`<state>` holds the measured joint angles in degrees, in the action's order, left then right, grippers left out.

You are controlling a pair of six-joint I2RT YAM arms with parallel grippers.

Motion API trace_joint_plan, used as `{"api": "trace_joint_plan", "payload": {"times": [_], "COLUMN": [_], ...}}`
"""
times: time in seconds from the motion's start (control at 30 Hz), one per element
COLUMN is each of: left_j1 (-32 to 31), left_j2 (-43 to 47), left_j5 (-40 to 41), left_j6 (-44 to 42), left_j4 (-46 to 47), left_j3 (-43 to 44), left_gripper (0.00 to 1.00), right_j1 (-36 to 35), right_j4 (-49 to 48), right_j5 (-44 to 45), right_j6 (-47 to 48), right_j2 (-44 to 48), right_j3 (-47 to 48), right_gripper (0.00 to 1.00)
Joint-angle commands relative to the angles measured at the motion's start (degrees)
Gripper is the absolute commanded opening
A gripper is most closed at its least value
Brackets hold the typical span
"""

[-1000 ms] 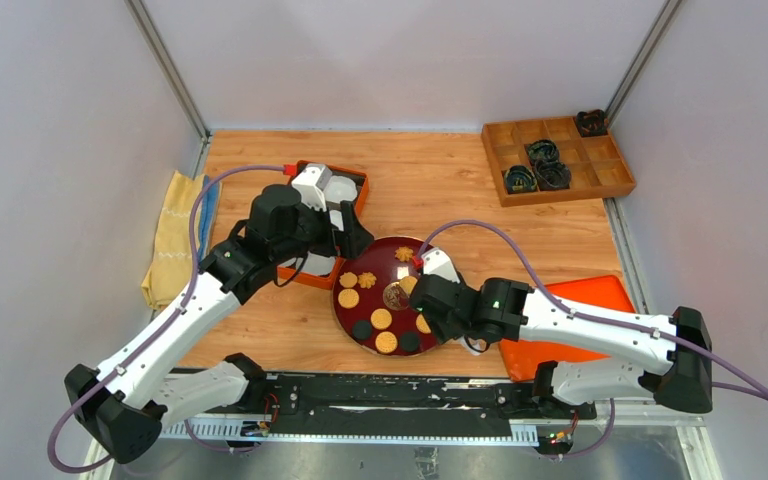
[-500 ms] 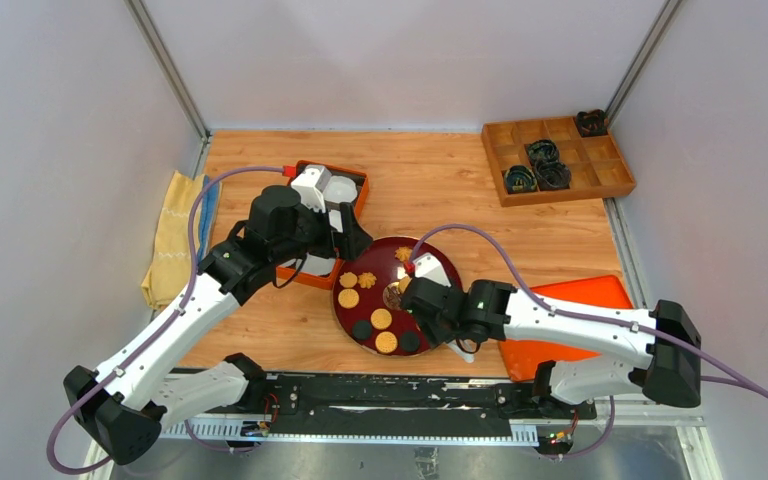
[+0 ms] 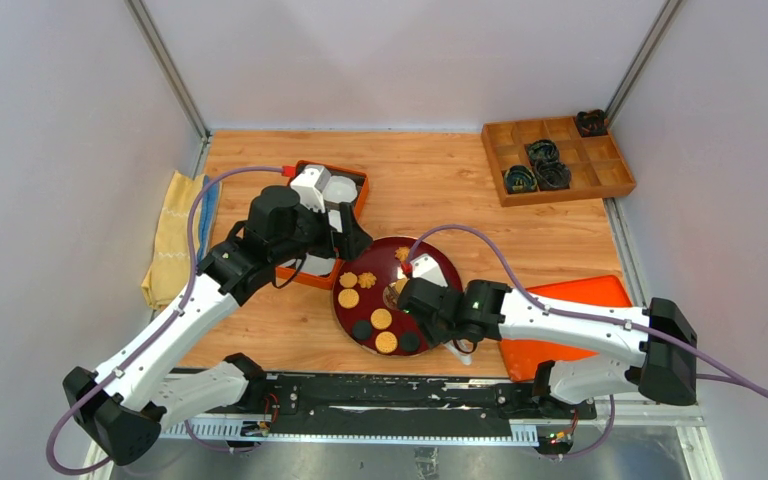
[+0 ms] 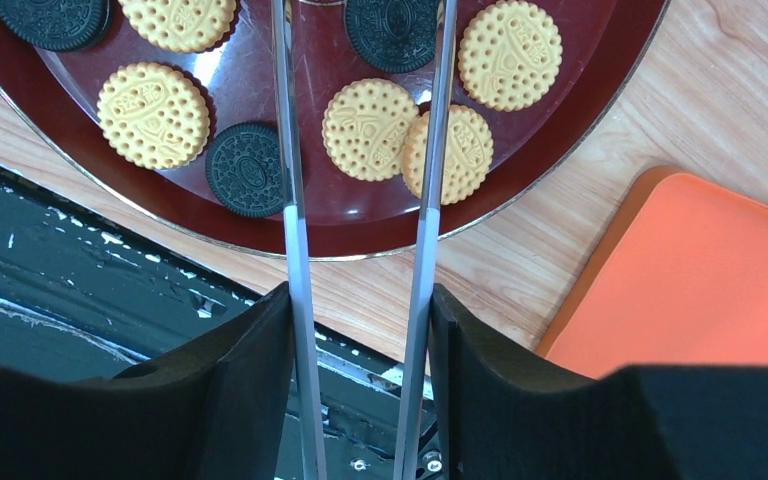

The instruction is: Pack the cookies

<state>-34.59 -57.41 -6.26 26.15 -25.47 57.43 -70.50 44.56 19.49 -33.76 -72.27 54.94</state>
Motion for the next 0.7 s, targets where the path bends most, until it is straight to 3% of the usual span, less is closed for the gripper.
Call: {"api": "trace_joint_plan", "payload": {"times": [0.0,0.17,0.37,0.53,0.67], "left_j1": [-0.21,-0.17,-0.15,-0.14,-0.19], "left_j2": [1.59,1.47,2.28,2.53,2.65], "left_j5": [-0.43,-0.42,0.36,5.76,11.67], "left_j6": [-0.09,-0.09,0.10,0.55,0.24], "left_j4": [-0.10,-0.52,-1.18,-4.44,-7.53], "left_j3": [0.09,0.42,1.02,3.56,6.02], "left_gripper": [1.00,1.00,1.00,1.00,1.00], "right_j1": [0.42,0.54,0.54,0.54,0.71], "right_j4": [1.81,1.90,1.16,0.89,0.54], "right_j5": [0.27,-0.63,-0.71,0.57,1.45], "right_j6": [-3.41,-3.98,-0.85,2.39,4.71], "right_j2": [-1.02,-1.28,-2.84,-5.66,-8.30], "right_j3": [1.59,1.62,5.09,10.41,14.56], "right_gripper": [0.49,0.47,0.29,0.08,0.01]}}
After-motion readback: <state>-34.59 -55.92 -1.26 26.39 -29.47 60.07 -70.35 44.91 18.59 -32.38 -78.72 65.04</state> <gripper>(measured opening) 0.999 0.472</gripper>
